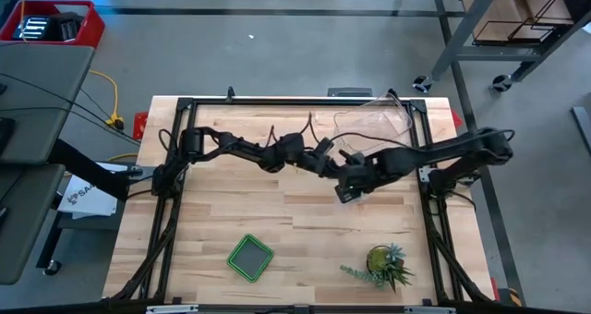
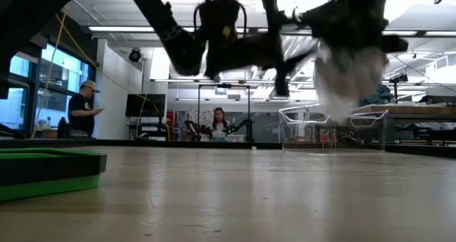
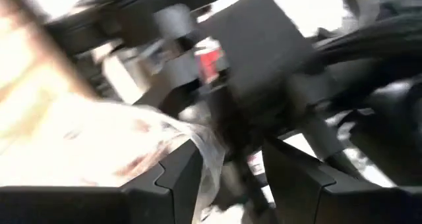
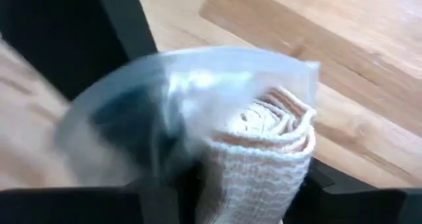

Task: Roll bandage
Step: Put the rolled white bandage into the transparent zip bag

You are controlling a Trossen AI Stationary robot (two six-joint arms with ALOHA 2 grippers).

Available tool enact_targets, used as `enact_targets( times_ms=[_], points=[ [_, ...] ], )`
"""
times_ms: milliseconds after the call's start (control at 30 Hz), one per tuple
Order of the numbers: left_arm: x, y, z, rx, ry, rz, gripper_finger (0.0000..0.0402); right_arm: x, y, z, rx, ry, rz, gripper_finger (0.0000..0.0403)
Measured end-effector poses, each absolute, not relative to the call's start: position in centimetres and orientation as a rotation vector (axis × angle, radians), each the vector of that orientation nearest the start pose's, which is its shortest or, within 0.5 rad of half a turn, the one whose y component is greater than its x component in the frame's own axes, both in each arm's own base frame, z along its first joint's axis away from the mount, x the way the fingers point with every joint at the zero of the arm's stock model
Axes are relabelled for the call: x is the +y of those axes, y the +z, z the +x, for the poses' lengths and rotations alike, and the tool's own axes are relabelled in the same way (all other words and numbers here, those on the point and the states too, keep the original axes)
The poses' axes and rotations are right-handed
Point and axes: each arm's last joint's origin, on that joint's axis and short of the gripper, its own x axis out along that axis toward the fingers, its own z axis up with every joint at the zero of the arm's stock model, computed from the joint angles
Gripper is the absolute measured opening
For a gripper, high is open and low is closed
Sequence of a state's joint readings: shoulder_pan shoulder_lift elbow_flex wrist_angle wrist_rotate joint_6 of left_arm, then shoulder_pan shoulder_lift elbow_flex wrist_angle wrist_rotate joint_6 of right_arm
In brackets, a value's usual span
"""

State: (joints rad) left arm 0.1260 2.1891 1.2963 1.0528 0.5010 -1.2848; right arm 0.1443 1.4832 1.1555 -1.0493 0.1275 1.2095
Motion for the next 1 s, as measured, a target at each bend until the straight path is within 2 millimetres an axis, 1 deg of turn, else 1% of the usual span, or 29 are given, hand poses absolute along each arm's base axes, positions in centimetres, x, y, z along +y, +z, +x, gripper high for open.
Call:
enact_targets(
  times_ms=[100, 233, 367, 500, 567, 633, 867, 1000],
  points=[
    [5.3, 15.8, 45.6, 0.186, -0.348, -1.221, 0.0159, 3.6, 22.4, 27.0, 1.234, -0.788, 0.816, 0.0146],
    [6.0, 13.7, 44.7, 0.265, -0.268, -1.19, 0.0159, 3.7, 18.9, 27.5, 1.263, -0.787, 0.845, 0.014],
    [6.1, 12.0, 44.0, 0.359, -0.2, -1.125, 0.0159, 3.5, 15.7, 28.0, 1.277, -0.792, 0.867, 0.0134],
    [6.2, 11.0, 43.6, 0.434, -0.16, -1.074, 0.0159, 3.3, 13.1, 28.4, 1.324, -0.802, 0.888, 0.0133],
    [6.7, 10.8, 43.4, 0.446, -0.17, -1.069, 0.0159, 3.4, 12.3, 28.5, 1.346, -0.814, 0.909, 0.0133],
    [7.5, 10.8, 43.2, 0.46, -0.201, -1.072, 0.0159, 3.4, 12.0, 28.5, 1.357, -0.821, 0.916, 0.0133],
    [11.1, 11.0, 42.1, 0.485, -0.293, -1.138, 0.0159, 3.4, 12.0, 28.5, 1.36, -0.817, 0.918, 0.0133],
    [12.1, 11.2, 41.5, 0.531, -0.39, -1.187, 0.0159, 3.4, 12.0, 28.5, 1.358, -0.824, 0.925, 0.0133]
  ],
)
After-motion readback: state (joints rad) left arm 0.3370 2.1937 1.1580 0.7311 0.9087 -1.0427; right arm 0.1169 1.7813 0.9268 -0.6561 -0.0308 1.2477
